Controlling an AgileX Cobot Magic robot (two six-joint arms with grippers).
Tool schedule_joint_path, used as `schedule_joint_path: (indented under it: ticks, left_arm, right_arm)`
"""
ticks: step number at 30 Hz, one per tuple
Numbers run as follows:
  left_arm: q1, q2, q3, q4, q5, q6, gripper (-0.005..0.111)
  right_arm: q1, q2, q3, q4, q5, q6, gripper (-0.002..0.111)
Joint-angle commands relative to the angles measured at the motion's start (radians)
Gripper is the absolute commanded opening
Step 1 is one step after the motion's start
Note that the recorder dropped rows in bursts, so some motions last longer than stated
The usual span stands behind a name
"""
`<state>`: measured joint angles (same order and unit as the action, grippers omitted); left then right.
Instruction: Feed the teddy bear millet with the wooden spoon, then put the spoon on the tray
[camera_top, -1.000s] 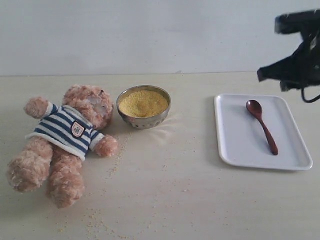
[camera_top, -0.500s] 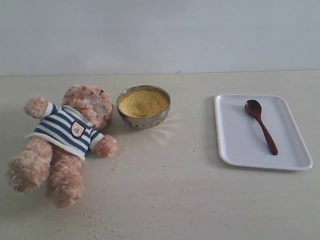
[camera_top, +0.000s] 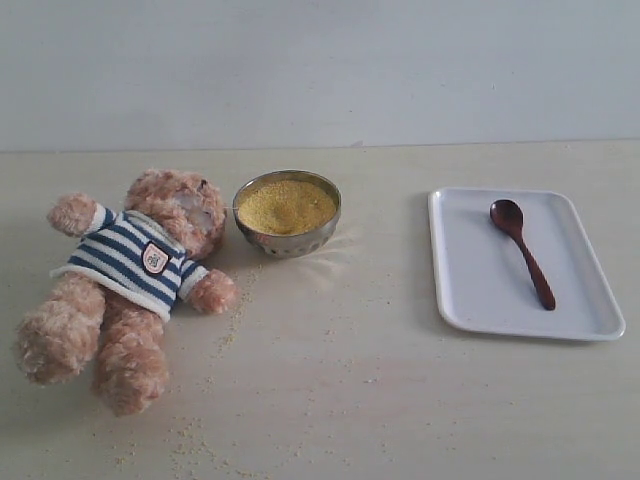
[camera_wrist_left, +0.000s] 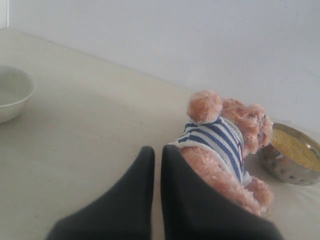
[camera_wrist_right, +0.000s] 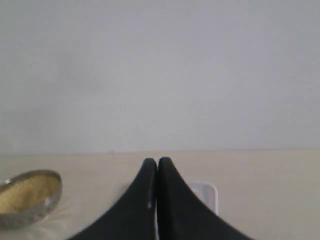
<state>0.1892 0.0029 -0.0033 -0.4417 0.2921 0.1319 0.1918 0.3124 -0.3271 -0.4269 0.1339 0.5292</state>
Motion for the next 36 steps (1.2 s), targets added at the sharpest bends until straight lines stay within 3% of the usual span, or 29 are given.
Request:
schedule_joint_path:
  ticks: [1, 9, 16, 20, 31, 36]
  left_arm:
    - [0.001, -0.003, 0.003, 0.011, -0.009, -0.008, 0.005]
    - [0.001, -0.003, 0.003, 0.011, -0.009, -0.008, 0.005]
    - [0.001, -0.003, 0.003, 0.011, -0.011, -0.008, 0.005]
    - [0.001, -0.003, 0.003, 0.011, -0.011, -0.008, 0.005]
    - [0.001, -0.003, 0.003, 0.011, -0.008, -0.008, 0.005]
    - [0.001, -0.003, 0.003, 0.011, -0.008, -0.008, 0.005]
  right_arm:
    - [0.006, -0.041, 0.016, -0.008, 0.173, -0.019, 0.000]
    - [0.006, -0.312, 0.179, -0.102, 0.184, -0.067, 0.000]
    - [-0.005, -0.312, 0.327, -0.034, 0.003, 0.033, 0.000]
    - [-0.018, -0.312, 0.327, 0.148, 0.187, -0.023, 0.000]
    - [-0.174, -0.312, 0.327, 0.382, 0.193, -0.496, 0.000]
    - [-0.182, -0.312, 0.327, 0.378, 0.188, -0.529, 0.000]
